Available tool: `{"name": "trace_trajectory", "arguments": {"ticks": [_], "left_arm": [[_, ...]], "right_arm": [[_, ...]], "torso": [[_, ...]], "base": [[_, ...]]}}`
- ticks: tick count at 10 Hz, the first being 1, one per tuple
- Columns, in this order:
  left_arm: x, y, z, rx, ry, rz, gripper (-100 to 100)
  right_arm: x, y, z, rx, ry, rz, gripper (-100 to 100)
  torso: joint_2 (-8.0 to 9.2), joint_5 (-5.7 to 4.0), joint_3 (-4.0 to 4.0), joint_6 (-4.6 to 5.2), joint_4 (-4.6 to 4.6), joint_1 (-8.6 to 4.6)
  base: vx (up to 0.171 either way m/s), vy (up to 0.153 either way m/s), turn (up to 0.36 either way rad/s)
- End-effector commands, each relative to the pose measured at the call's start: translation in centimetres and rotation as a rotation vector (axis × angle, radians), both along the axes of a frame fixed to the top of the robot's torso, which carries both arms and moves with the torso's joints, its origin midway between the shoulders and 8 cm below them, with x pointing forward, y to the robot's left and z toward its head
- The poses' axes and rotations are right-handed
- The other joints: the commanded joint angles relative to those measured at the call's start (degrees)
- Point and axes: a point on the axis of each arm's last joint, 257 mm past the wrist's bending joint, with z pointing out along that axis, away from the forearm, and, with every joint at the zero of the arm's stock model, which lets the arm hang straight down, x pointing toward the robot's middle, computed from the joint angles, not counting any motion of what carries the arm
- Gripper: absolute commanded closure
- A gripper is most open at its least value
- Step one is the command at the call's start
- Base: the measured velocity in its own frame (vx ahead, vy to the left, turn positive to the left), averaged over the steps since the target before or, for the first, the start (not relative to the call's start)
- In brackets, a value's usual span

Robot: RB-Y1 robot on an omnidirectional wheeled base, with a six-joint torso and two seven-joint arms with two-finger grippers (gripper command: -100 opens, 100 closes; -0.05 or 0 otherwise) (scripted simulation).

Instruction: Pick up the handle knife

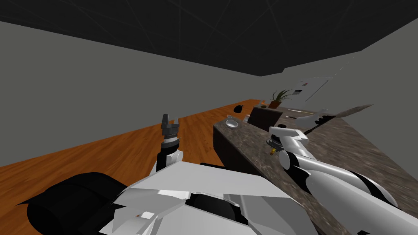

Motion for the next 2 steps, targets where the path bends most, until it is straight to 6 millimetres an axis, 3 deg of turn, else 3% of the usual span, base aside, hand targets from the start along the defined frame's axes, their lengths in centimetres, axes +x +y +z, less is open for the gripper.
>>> {"name": "trace_trajectory", "arguments": {"ticks": [1,2], "left_arm": [[0.0,0.0,0.0,0.0,0.0,0.0,0],[0.0,0.0,0.0,0.0,0.0,0.0,0]], "right_arm": [[0.0,0.0,0.0,0.0,0.0,0.0,100],[-0.01,-0.04,0.12,0.0,0.001,0.0,0]], "torso": [[0.0,0.0,0.0,0.0,0.0,0.0],[0.01,-0.04,-0.01,-0.02,-0.02,-0.02]], "base": [[0.006,0.005,-0.009],[0.0,0.0,0.0]]}}
